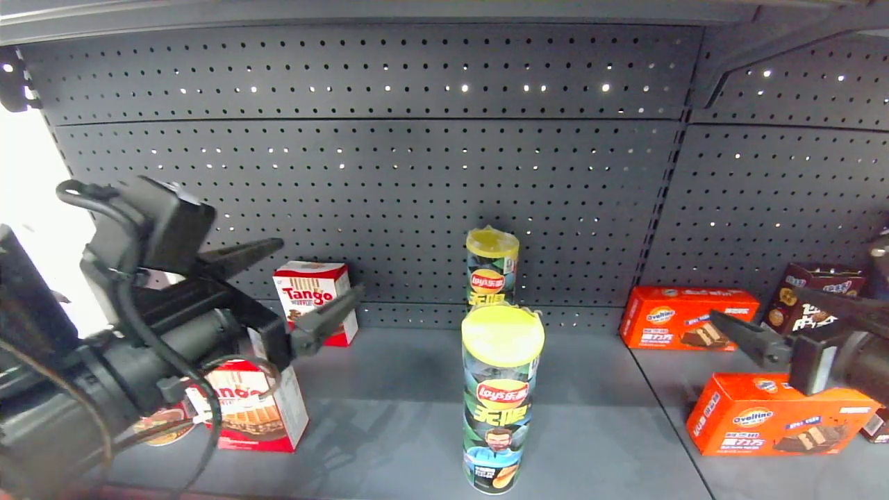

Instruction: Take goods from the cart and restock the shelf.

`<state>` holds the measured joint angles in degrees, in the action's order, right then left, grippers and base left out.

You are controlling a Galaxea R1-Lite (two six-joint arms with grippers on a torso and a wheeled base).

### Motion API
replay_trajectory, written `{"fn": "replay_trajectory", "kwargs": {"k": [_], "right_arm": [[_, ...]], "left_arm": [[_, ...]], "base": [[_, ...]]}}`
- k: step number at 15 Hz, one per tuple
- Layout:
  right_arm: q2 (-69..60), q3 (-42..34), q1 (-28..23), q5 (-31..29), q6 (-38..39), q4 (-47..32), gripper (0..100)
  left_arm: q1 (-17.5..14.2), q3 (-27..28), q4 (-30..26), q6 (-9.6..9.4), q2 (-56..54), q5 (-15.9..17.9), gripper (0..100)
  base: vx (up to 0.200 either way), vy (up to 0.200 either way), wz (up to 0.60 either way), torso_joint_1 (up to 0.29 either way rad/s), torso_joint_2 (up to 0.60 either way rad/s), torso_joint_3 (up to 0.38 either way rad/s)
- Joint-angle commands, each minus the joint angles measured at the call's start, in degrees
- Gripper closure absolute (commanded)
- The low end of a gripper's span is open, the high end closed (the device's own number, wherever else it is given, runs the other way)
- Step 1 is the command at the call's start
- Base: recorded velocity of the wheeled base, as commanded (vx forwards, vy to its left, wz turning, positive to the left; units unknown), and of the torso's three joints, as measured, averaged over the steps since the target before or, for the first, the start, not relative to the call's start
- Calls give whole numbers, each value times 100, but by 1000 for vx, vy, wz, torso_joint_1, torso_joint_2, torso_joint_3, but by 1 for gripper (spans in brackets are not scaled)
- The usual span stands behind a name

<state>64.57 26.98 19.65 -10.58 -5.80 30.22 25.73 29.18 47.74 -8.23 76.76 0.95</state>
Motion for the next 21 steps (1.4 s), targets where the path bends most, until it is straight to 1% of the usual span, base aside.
{"fn": "replay_trajectory", "kwargs": {"k": [1, 2, 3, 4, 5, 6, 7, 8, 9, 10, 11, 12, 13, 14, 15, 16, 17, 18, 19, 20, 21], "right_arm": [[-1702, -949, -1113, -40, 132, -25, 0], [-1949, -1107, -1271, -67, 167, -43, 0], [-2432, -1423, -1534, -164, 176, -78, 0], [-2951, -1793, -1956, -234, 176, -192, 0], [-3495, -2100, -2334, -225, 176, -473, 0], [-3891, -2258, -2501, -225, 176, -807, 0], [-4005, -2293, -2545, -225, 176, -930, 0], [-4752, -2337, -2765, -216, 176, -1800, 0], [-5280, -2346, -2870, -216, 176, -2442, 0], [-5886, -2408, -2914, -216, 176, -2987, 0], [-6000, -2513, -2923, -278, 255, -3075, 0], [-5948, -2636, -2923, -216, 528, -2741, 0], [-5948, -2654, -2923, 91, 510, -2714, 0], [-5948, -2663, -2923, 337, 519, -2697, 0], [-5948, -2671, -2923, 979, 510, -2688, 0], [-5948, -2671, -2923, 1436, 475, -2688, 0], [-5948, -2671, -2923, 1788, 457, -2679, 0], [-5948, -2671, -2923, 1849, 457, -2679, 0], [-5948, -2680, -2923, 1779, 396, -2697, 0], [-5948, -2680, -2923, 1665, 325, -2697, 0], [-5948, -2680, -2923, 1542, 325, -2697, 0]], "left_arm": [[-956, -396, -63, 14, -1243, -16, 0], [-1141, -519, -89, 14, -1445, -25, 0], [-1448, -748, -230, 14, -1832, -60, 0], [-1844, -1055, -511, 14, -2403, -157, 0], [-1949, -1451, -784, 14, -3009, -464, 0], [-1941, -1785, -942, 23, -3458, -851, 0], [-1941, -1881, -995, 23, -3590, -965, 0], [-1949, -2321, -1337, 32, -4293, -1457, 0], [-1958, -2549, -1750, 41, -4785, -1809, 0], [-1958, -2769, -2278, 23, -5347, -2108, 0], [-1949, -2831, -2621, 14, -5708, -2169, 0], [-1958, -2839, -3763, -12, -6754, -2178, 0], [-1958, -2813, -4537, -188, -7272, -2196, 0], [-1958, -2822, -4563, -232, -7211, -2196, 0], [-1958, -2831, -4405, -390, -7149, -2055, 0], [-1949, -2874, -4413, -557, -7149, -1844, 0], [-1905, -2866, -4431, -531, -7140, -1580, 0], [-1905, -2866, -4440, -487, -7140, -1466, 0], [-1905, -2901, -4387, -381, -7140, -1220, 0], [-1905, -2910, -4413, -162, -7140, -860, 0], [-1905, -2918, -4422, -21, -7140, -710, 0]], "base": [[0, 0, 0, 0, 0, 0], [0, 0, 0, 0, 0, 0], [0, 0, 0, 0, 0, 0], [0, 0, 0, 0, 0, 0], [0, 0, 0, 0, 0, 0], [0, 0, 0, 0, 0, 0], [0, 0, 0, 0, 0, 0], [0, 0, 0, 0, 0, 0], [0, 0, 0, 0, 0, 0], [0, 0, 0, 0, 0, 0], [0, 0, 0, 0, 0, 0], [0, 0, 0, 0, 0, 0], [0, 0, 0, 0, 0, 0], [0, 0, 0, 0, 0, 0], [0, 0, 0, 0, 0, 0], [0, 0, 0, 0, 0, 0], [0, 0, 0, 0, 0, 0], [0, 0, 0, 0, 0, 0], [0, 0, 0, 0, 0, 0], [0, 0, 0, 0, 0, 0], [0, 0, 0, 0, 0, 0]]}}
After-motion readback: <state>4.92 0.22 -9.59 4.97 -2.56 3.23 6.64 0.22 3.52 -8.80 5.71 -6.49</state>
